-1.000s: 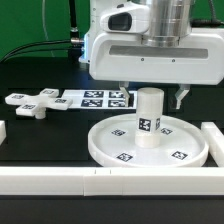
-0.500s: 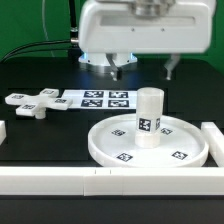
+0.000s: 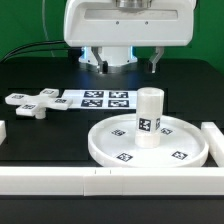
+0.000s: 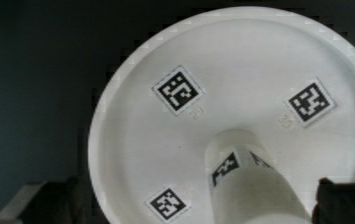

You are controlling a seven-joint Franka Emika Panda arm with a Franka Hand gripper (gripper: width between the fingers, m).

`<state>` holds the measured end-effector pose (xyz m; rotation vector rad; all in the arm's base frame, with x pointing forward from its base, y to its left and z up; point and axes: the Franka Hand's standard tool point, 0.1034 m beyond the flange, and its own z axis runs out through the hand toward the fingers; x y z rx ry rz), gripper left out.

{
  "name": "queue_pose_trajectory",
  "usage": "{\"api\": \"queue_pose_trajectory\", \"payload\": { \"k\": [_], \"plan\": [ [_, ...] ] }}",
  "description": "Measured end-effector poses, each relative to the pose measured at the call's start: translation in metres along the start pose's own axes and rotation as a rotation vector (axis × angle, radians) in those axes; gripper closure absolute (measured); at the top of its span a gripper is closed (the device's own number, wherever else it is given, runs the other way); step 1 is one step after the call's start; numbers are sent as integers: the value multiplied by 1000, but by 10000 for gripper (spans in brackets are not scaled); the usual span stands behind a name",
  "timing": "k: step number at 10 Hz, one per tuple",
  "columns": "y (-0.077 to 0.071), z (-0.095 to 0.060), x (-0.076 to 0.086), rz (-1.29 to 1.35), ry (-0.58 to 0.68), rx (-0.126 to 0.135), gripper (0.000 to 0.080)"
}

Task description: Assemble round table

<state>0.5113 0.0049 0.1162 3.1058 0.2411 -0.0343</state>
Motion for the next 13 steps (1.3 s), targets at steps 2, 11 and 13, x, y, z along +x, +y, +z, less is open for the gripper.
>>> {"api": "queue_pose_trajectory", "payload": {
  "k": [2, 11, 13],
  "plan": [
    [3, 0, -2, -22, -2, 0, 151],
    [106, 15, -46, -283, 23, 9, 151],
    [132, 30, -72, -309, 28, -3, 151]
  ]
}}
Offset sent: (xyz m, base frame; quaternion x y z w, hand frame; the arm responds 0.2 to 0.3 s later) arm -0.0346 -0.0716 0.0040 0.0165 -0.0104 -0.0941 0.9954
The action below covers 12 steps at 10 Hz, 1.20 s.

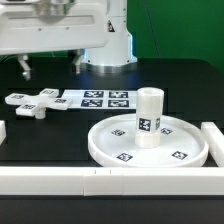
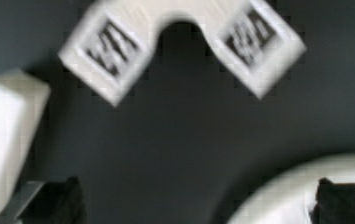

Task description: Assemble round table

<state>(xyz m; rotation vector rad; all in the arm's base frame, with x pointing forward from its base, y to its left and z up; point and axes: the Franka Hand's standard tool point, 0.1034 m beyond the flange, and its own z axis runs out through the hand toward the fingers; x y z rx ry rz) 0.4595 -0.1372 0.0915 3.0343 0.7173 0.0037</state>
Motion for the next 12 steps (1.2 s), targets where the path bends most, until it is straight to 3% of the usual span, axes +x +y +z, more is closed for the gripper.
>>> {"api": "queue_pose_trajectory", "payload": {
  "k": [3, 6, 12],
  "plan": [
    [8, 20, -36, -5, -11, 13, 151],
    [8, 21, -34, -5, -12, 13, 151],
    [7, 42, -46, -13, -37, 22, 151]
  ]
}}
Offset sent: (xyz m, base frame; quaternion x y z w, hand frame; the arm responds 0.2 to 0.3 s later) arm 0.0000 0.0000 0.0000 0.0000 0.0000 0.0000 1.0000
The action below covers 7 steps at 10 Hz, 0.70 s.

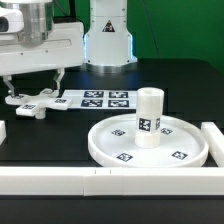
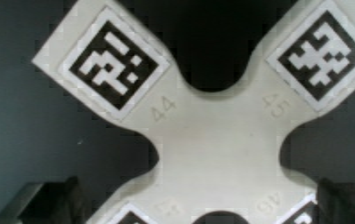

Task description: Assemble round table

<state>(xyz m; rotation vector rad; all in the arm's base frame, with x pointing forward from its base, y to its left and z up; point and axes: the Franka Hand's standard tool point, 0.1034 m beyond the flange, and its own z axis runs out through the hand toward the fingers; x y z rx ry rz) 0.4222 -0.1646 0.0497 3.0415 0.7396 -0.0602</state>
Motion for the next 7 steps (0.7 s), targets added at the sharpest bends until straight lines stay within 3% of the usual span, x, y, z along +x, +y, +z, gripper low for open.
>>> {"api": "queue_pose_trajectory", "payload": {
  "k": [7],
  "plan": [
    [-7, 15, -6, -5, -27, 20, 151]
  ]
}}
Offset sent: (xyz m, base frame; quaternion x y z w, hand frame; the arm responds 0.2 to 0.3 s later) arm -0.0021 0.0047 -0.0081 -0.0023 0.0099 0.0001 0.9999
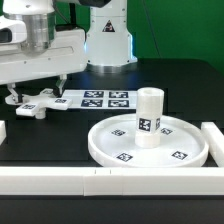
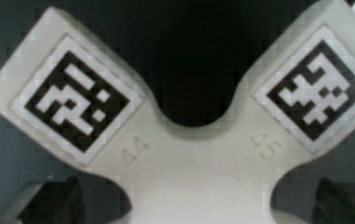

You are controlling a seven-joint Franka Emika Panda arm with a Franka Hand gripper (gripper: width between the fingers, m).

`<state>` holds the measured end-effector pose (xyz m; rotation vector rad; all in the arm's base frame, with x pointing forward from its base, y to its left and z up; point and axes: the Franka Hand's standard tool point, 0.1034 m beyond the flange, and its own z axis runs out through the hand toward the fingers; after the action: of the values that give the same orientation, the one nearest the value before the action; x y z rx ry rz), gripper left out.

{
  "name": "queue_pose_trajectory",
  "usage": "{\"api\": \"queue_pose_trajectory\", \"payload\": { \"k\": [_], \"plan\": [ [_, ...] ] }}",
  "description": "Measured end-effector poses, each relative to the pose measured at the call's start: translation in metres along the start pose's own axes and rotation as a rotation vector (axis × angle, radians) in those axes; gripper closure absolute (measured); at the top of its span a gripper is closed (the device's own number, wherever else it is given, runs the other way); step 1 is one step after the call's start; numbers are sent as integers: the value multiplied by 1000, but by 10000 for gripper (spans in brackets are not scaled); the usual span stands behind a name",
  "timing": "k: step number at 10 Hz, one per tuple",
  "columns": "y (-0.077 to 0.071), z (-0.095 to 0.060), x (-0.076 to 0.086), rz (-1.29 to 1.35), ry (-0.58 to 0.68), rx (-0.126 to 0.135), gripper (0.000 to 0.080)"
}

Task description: Assemble round table

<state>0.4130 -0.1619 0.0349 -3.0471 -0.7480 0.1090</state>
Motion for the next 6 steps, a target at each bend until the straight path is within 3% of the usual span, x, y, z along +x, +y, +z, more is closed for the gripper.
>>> {"api": "queue_pose_trajectory", "payload": {
  "k": [6],
  "plan": [
    [-3, 8, -3, -2, -14, 10, 151]
  ]
}}
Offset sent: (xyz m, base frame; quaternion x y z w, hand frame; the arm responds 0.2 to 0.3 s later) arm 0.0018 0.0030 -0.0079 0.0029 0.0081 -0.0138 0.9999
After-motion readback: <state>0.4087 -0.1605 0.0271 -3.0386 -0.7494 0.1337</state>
